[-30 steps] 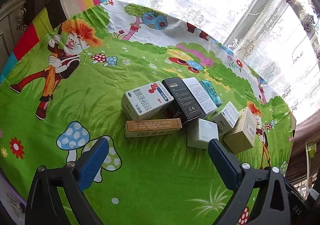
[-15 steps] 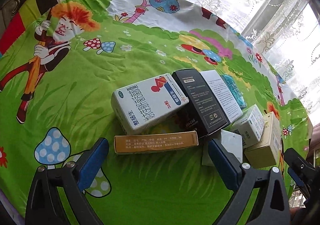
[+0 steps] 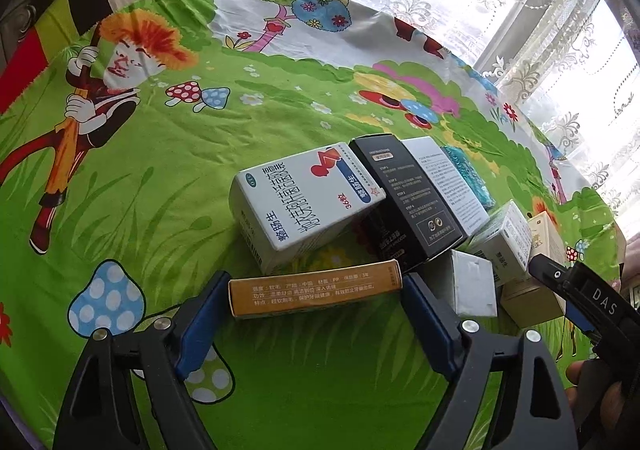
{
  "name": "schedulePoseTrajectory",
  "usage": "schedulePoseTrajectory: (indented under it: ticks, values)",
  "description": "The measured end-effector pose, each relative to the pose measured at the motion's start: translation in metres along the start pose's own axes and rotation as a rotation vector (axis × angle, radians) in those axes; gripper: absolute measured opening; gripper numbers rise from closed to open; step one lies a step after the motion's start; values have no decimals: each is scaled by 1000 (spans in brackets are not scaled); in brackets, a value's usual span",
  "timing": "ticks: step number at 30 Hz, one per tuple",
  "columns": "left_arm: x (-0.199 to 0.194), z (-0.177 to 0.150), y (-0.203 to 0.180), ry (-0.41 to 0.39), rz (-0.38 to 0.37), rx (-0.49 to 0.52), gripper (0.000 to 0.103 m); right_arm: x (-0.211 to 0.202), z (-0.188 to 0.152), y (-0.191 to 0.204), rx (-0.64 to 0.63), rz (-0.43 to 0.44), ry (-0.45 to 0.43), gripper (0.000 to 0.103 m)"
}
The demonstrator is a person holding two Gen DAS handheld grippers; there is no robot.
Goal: Organize rigid objects
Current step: 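Grasp the long orange-labelled box with the left gripper while the right grasps the tan barcode box, then carry both boxes over the purple box and open the left gripper to drop the orange box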
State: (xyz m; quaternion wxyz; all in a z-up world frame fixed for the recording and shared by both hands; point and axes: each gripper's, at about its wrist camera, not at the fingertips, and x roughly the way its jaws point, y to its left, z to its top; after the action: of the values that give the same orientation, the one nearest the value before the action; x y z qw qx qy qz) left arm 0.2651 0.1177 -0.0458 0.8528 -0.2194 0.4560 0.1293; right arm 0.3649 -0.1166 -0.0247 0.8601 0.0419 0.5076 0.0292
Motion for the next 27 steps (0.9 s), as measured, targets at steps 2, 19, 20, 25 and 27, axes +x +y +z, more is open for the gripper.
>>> schedulePoseTrajectory:
  ticks: [2,19,20,25,27]
  values:
    - [-3,-4,0,-3,-1,6,86,3,-2,-2,-5,-8,-1,99]
    - [-22,-31,-1,-1,-21,40,86,-15,-30,-7,-79,14,-23,55]
    - [-24,-32,0,-1,-24,38,86,-19,-33,-7,-83,17,-29,55]
    - [-40,-40,7,-14,-34,31,86,-40,-47,-2,-108,50,-44,55]
    - [-48,-45,13,-20,-38,19,86,-48,-55,2,-121,67,-48,55]
